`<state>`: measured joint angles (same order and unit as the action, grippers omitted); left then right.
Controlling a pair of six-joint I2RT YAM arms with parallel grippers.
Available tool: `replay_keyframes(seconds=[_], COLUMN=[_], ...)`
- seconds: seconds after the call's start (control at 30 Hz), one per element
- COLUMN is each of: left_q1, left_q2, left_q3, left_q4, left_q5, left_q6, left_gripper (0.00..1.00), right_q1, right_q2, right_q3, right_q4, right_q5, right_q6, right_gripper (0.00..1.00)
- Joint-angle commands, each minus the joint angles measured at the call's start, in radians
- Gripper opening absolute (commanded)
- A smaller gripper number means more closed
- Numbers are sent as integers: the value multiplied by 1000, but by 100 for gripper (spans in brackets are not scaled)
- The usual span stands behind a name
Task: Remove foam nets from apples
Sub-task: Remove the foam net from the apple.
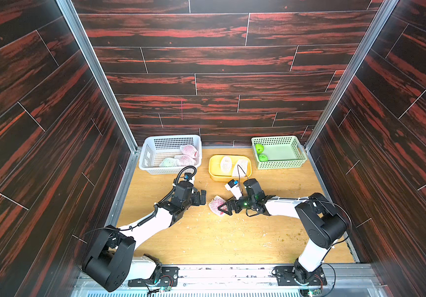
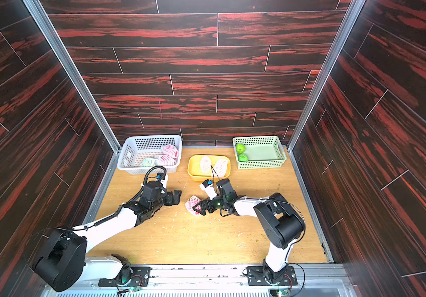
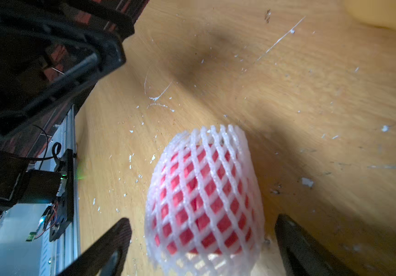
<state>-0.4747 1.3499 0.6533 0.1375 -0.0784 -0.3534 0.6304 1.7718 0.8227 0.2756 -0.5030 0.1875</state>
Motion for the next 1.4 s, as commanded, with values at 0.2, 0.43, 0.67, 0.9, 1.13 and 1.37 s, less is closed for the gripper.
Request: replay_keyframes(seconds=[0.2, 0.43, 0.67, 0.9, 1.13, 1.37], left_q1=[5, 6, 7, 7, 8, 10], left_q2=[44, 38, 19, 0, -41, -70], left_q3=[10, 8, 8, 1, -10, -13], left_q4=[30, 21, 8, -1, -11, 18], left_q5=[25, 16, -10, -28, -52, -34], left_q6=[-27, -25, -15, -8, 6, 21], left_gripper=[100, 100, 100, 100, 100, 100], right_q1=[22, 22, 22, 23, 22, 22], right_q2=[65, 55, 28, 20, 52, 164], right_q3=[65, 89, 179, 350, 610, 946], right_q4=[-121, -152, -300, -598, -1096, -1639], right_q5=[75, 88, 91, 116, 122, 212], right_q6=[-40, -22, -17, -47, -89, -121], right_gripper=[96, 79, 64, 60, 59, 59])
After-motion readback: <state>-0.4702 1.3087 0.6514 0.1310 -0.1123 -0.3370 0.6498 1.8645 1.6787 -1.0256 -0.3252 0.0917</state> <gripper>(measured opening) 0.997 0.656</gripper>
